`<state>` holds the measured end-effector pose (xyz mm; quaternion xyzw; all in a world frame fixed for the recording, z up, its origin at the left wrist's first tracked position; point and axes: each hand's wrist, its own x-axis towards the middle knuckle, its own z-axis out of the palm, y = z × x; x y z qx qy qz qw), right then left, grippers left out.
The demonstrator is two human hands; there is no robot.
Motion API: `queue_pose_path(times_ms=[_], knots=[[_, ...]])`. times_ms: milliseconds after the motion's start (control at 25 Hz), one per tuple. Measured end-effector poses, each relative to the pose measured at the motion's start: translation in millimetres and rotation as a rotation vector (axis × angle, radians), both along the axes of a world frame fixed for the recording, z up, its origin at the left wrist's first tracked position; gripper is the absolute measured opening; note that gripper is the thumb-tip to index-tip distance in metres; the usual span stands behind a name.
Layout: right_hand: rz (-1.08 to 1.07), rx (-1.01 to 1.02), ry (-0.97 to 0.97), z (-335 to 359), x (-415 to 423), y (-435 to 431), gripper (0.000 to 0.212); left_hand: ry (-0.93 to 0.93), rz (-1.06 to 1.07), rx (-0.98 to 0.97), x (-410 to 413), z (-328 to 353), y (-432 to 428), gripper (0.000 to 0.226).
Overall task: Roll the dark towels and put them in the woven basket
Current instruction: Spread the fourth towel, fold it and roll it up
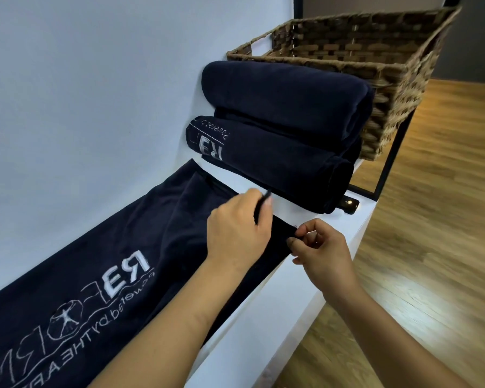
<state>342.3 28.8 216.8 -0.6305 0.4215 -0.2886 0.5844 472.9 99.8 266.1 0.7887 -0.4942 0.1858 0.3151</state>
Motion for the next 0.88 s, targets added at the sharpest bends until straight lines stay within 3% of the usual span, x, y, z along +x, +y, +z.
queue_pose_path(times_ms=[160, 360, 480, 560, 640, 680, 800, 880], knots=[[0.011, 0.016, 0.004, 2, 0, 0, 0.016, -0.187, -0.120, 0.236, -10, -24, 3, 0.023], [-0.027, 0.048, -0.008, 4, -1, 1, 0.013, -0.165, -0.194, 0.388, -7, -24, 11, 0.026], [-0.041, 0.011, 0.019, 11, -1, 4, 0.018, 0.119, -0.312, 0.506, -8, -3, 14, 0.021], [-0.016, -0.054, 0.107, 19, 0, 4, 0.030, 0.492, -0.342, 0.334, 14, 20, 23, 0.016], [0.008, -0.128, 0.248, 25, 3, 2, 0.026, 0.635, -0.043, 0.057, 68, 34, 44, 0.017], [0.013, -0.144, 0.289, 27, 5, 1, 0.023, 0.561, 0.153, 0.043, 99, 36, 59, 0.019], [0.031, -0.158, 0.330, 30, 7, 1, 0.022, 0.376, 0.515, 0.308, 155, 16, 113, 0.030], [0.057, -0.159, 0.330, 31, 6, 0, 0.023, 0.408, 0.559, 0.269, 166, -4, 128, 0.038]])
